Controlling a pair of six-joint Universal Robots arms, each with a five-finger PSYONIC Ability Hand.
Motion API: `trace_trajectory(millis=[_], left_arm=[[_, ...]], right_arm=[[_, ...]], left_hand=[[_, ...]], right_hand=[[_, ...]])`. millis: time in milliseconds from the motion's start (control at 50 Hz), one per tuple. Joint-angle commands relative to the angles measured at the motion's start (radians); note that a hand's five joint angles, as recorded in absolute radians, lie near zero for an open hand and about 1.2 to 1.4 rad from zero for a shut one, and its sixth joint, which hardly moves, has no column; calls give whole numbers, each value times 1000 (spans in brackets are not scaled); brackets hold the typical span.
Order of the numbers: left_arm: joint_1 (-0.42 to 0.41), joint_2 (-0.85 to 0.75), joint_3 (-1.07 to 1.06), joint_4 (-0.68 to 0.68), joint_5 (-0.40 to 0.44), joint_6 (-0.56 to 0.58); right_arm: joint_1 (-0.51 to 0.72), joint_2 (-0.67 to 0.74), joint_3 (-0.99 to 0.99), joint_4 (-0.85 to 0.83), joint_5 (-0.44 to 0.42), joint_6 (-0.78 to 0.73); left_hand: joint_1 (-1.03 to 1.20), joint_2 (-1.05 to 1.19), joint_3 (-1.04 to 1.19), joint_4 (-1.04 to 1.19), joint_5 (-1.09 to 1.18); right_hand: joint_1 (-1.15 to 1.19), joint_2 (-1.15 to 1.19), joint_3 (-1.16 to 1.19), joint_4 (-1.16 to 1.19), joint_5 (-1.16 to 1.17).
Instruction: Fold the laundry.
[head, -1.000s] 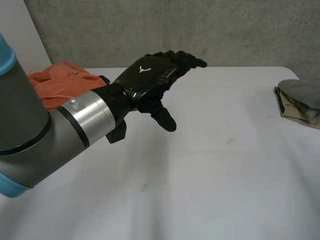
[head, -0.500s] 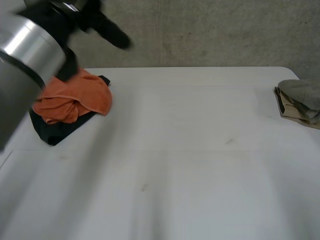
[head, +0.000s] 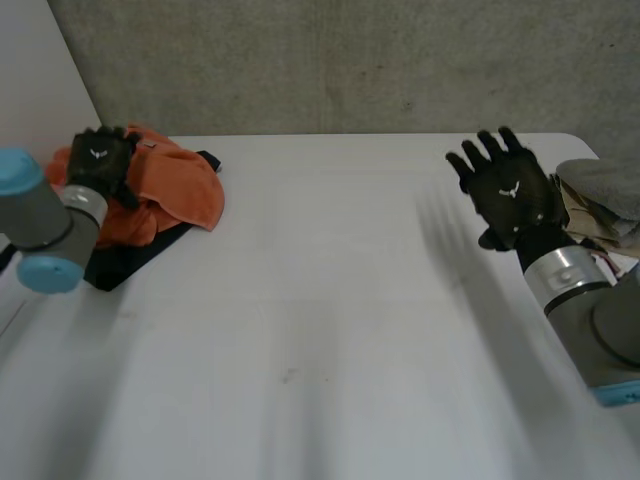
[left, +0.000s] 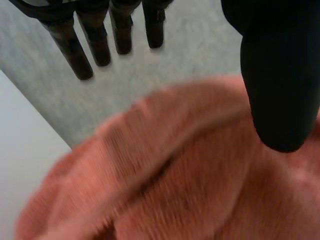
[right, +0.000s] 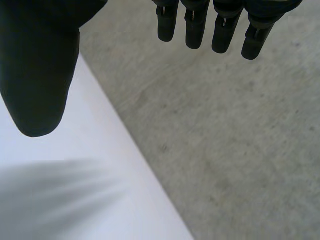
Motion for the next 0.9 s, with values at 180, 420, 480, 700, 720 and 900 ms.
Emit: trace_trajectory(millis=[180, 420, 480, 700, 720, 900], left_arm=[[-104, 222, -39, 115, -141, -108], [-500, 493, -456, 107, 61, -253], [-584, 445, -498, 112, 61, -246], [-729, 293, -449, -6, 17, -214], [-709, 328, -453, -35, 1, -211], [-528, 587, -585, -52, -46, -220]], right_arm=[[-46, -6, -10, -1, 30, -9], [-36, -60, 10, 20, 60, 15], [-41, -70, 7, 39, 63, 24], [-40, -52, -21, 143, 103, 57], [-38, -55, -24, 155, 106, 58], [-9, -144, -116, 502, 200, 221]], left_hand=[[1052, 1065, 1057, 1063, 1047], [1052, 1065, 1057, 1063, 1047], [1052, 1065, 1057, 1063, 1047], [-170, -157, -165, -159, -175], [-170, -157, -165, -159, -175], [-170, -157, -165, -159, -175]], right_hand=[[-59, -35, -33, -33, -39], [-59, -35, -33, -33, -39], [-59, -35, -33, -33, -39], [-59, -35, -33, -33, -39], [-59, -35, -33, -33, -39], [-59, -35, -33, -33, -39]])
